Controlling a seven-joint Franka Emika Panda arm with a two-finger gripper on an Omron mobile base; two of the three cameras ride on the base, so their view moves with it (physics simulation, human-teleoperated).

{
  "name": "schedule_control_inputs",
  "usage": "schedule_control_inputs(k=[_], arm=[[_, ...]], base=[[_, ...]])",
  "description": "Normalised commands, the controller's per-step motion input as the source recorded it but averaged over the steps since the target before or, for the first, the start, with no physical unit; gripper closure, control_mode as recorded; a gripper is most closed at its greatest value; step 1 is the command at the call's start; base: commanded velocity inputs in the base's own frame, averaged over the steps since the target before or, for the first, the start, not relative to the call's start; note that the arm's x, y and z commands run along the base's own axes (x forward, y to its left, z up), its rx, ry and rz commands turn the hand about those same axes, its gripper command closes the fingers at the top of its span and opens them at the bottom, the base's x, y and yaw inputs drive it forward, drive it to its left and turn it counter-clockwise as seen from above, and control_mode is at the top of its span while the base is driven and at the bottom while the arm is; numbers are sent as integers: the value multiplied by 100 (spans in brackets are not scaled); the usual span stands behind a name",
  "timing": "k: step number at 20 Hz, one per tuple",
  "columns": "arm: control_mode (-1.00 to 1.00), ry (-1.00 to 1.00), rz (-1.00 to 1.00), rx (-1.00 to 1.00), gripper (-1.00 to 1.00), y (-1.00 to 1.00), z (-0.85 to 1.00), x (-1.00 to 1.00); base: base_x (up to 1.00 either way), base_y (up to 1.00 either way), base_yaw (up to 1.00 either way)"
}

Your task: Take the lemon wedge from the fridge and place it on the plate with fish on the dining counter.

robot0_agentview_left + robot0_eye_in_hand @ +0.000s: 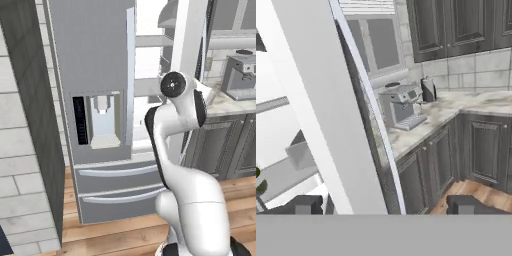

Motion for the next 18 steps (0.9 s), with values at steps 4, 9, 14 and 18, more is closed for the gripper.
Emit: schedule_control_inputs(k=[4,9,14,18], arm=[[-100,-16,-22,-20,-100,100,8,19],[-100,-11,-37,-9,-100,71,0,24],[-100,-7,-29,0,-100,18,4,16],[-100,5,-4,4,-100,-3,0,35]], base=[[0,0,0],[0,0,0],[0,0,0],[0,0,0]])
